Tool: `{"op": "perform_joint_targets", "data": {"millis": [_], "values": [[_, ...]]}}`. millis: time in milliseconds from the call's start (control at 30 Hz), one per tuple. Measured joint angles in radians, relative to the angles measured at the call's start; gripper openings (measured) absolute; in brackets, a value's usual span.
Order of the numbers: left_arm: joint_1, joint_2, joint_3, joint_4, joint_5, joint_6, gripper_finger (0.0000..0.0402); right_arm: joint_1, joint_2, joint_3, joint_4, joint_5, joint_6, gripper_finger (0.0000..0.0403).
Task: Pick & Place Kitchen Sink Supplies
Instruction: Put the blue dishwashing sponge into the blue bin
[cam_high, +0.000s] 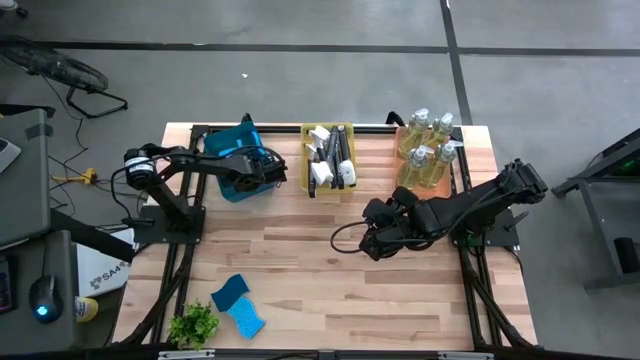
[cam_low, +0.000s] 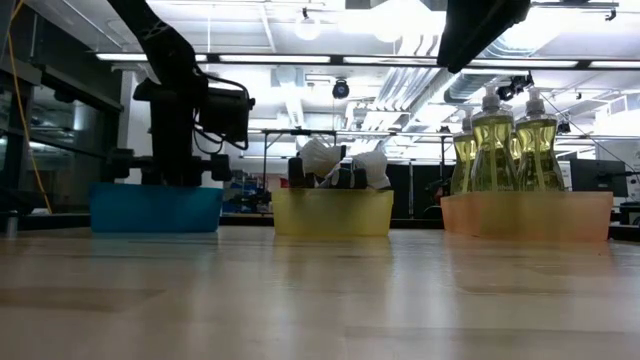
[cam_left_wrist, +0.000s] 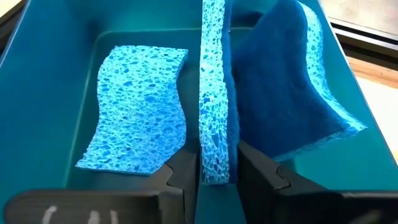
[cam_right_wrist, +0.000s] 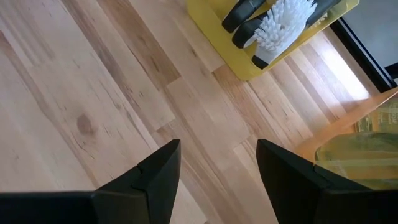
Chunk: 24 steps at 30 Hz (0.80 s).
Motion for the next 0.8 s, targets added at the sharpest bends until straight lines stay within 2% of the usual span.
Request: {"op": "perform_joint_targets", "data": {"millis": [267,633,800], "values": [[0.0,-0.001,0.0,0.0,0.015,0.0,0.0116,0.0,0.0,0.0,0.0,-0.01,0.005,0.0204],[-0.001,-0.025,0.003,-0.002,0.032,0.0,0.0207,0.0,0.0,0.0,0.0,-0.026,0.011,0.0204],[-0.001,-0.085,0.003,-0.007,0.024,0.035,0.0228,0.0,0.0,0.0,0.0,-0.026,0.011,0.0204]]}}
